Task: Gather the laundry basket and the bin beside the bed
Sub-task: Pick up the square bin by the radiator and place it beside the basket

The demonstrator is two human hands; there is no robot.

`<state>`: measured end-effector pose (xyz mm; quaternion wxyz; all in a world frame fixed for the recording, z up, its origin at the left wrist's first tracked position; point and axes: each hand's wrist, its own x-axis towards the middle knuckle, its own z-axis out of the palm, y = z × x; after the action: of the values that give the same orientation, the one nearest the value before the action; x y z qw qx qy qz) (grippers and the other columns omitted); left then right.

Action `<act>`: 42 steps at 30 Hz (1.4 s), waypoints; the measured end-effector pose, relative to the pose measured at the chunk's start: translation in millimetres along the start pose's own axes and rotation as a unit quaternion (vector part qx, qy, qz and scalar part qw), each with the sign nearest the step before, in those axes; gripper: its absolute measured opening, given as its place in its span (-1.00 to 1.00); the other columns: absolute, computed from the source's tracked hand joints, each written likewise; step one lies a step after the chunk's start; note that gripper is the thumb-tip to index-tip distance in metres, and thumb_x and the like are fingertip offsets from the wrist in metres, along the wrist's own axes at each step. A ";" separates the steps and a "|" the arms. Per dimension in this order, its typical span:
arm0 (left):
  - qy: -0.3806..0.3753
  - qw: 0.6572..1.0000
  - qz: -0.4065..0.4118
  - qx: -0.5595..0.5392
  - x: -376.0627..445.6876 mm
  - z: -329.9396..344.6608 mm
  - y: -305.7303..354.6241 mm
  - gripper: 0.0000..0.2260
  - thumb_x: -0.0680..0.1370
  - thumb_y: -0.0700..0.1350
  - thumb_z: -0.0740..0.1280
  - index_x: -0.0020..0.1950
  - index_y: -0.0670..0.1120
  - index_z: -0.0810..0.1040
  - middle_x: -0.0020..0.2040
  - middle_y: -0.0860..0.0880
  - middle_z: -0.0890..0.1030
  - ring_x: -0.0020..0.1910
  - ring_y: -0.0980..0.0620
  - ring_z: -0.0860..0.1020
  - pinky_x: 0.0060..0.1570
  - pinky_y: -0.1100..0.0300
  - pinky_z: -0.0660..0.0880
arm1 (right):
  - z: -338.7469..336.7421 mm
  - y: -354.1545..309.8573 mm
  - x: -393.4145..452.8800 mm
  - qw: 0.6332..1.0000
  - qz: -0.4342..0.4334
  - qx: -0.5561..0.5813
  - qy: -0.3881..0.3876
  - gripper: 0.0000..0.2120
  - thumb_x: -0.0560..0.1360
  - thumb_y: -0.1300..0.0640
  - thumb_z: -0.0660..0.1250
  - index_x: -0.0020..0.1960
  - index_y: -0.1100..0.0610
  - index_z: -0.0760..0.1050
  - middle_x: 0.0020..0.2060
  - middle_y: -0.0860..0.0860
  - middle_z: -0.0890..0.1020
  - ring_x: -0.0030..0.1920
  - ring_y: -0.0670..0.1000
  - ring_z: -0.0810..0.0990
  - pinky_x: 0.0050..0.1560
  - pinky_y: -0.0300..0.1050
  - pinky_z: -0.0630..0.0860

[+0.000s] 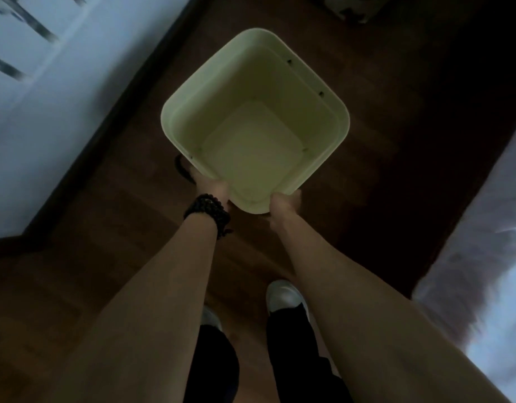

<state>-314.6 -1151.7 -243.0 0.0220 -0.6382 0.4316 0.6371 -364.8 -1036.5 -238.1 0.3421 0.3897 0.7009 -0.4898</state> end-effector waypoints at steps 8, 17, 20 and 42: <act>-0.040 0.999 0.016 0.004 -52.8 -4.2 49.4 -0.26 0.54 -0.42 0.16 0.55 0.27 0.28 0.06 0.15 0.51 -0.08 0.05 0.54 -0.39 -0.02 0.66 | -32.1 -44.6 -51.3 0.998 0.002 0.059 -0.032 -0.41 0.58 0.40 0.12 0.52 -0.03 0.37 0.30 0.08 0.62 0.22 0.21 0.64 0.07 0.30 0.67; -0.079 0.985 0.138 0.064 -294.7 16.5 216.0 -0.21 0.58 -0.39 0.26 0.63 0.27 0.12 0.40 -0.03 0.52 -0.16 0.09 0.57 -0.44 0.17 0.64 | -150.4 -189.1 -250.9 0.981 -0.083 0.173 -0.014 -0.37 0.51 0.37 0.17 0.47 -0.11 0.46 0.26 0.03 0.61 0.20 0.17 0.63 0.05 0.29 0.68; -0.096 0.973 0.193 0.081 -385.4 19.6 251.0 -0.24 0.61 -0.34 0.27 0.65 0.22 0.06 0.47 0.00 0.47 -0.18 0.19 0.51 -0.41 0.24 0.58 | -203.5 -220.9 -325.6 0.971 -0.139 0.196 0.008 -0.41 0.47 0.39 0.18 0.39 -0.04 0.54 0.18 0.05 0.68 0.25 0.14 0.63 0.26 0.18 0.62; -0.457 0.789 0.299 0.280 -928.7 126.7 49.6 -0.43 0.48 -0.30 0.26 0.44 0.09 0.43 0.18 -0.14 0.63 0.00 -0.25 0.69 -0.20 -0.14 0.70 | -708.2 -43.9 -626.7 0.797 -0.181 0.533 0.218 -0.57 0.52 0.35 0.21 0.34 0.13 0.54 0.05 0.09 0.59 0.05 0.33 0.64 -0.36 0.14 0.70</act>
<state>-272.7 -624.0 532.1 0.2031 -0.0773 0.6998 0.6804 -183.1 -503.2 522.7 -0.1766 0.4731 0.4428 -0.7410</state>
